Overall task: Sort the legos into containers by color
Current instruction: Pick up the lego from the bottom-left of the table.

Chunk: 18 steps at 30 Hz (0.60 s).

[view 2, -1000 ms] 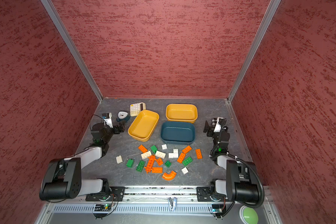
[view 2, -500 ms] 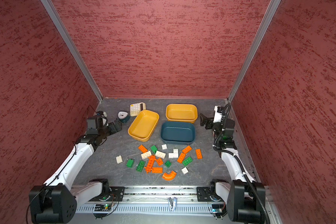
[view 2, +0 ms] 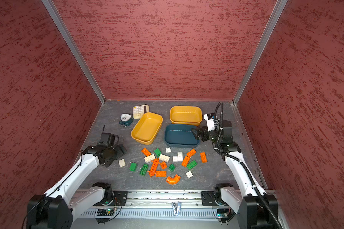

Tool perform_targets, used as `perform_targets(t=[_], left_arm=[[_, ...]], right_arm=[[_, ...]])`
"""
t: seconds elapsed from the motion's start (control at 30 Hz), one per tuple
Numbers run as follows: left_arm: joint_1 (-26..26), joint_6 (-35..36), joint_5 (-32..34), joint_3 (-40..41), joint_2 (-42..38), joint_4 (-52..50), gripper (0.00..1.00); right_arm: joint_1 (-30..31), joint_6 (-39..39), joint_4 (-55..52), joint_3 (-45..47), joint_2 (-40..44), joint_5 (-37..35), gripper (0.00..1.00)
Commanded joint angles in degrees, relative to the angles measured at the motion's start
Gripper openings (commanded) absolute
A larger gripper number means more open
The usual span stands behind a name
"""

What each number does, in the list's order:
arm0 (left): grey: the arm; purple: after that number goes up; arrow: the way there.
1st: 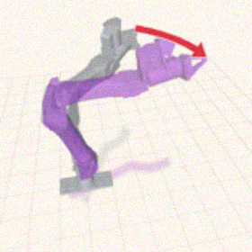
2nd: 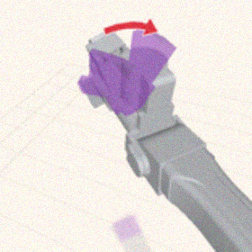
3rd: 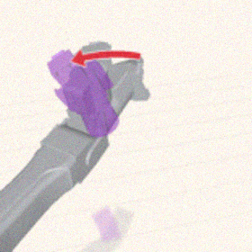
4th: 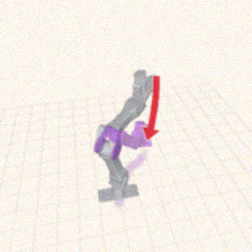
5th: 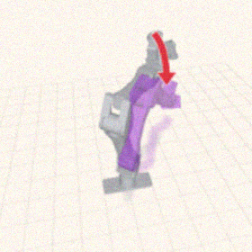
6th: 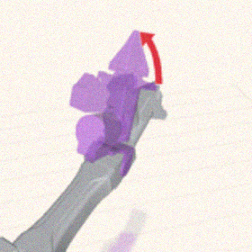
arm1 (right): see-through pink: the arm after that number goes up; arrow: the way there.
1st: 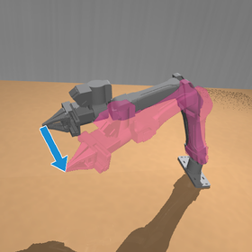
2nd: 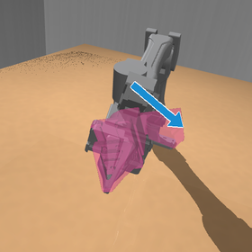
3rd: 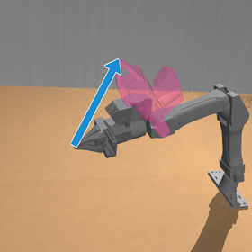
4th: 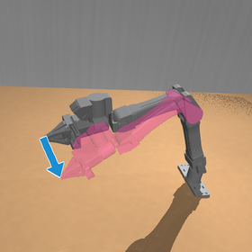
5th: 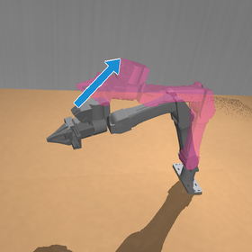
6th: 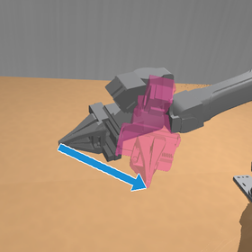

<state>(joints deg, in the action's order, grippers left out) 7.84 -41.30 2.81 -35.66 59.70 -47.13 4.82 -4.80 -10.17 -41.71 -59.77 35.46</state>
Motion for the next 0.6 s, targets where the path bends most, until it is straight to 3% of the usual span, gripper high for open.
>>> perform_targets(t=[0.0, 0.33, 0.5, 0.57], left_arm=[[1.82, -5.44, 2.41, 1.44, 2.54, 0.39, 0.88], [6.31, -6.34, 4.09, 3.48, 9.54, 4.55, 0.57], [7.78, -6.44, 5.57, 2.1, 11.88, 3.7, 0.52], [7.99, -6.49, 5.56, 2.0, 12.3, 3.62, 0.41]], right_arm=[[3.03, 3.3, -6.97, -2.93, 0.62, 2.11, 0.99], [7.81, 3.82, -10.18, -4.45, -0.5, -0.56, 0.99], [8.56, 3.8, -10.38, -4.78, -1.57, -0.71, 0.99], [8.55, 3.83, -10.66, -4.89, -1.5, -0.97, 0.99]])
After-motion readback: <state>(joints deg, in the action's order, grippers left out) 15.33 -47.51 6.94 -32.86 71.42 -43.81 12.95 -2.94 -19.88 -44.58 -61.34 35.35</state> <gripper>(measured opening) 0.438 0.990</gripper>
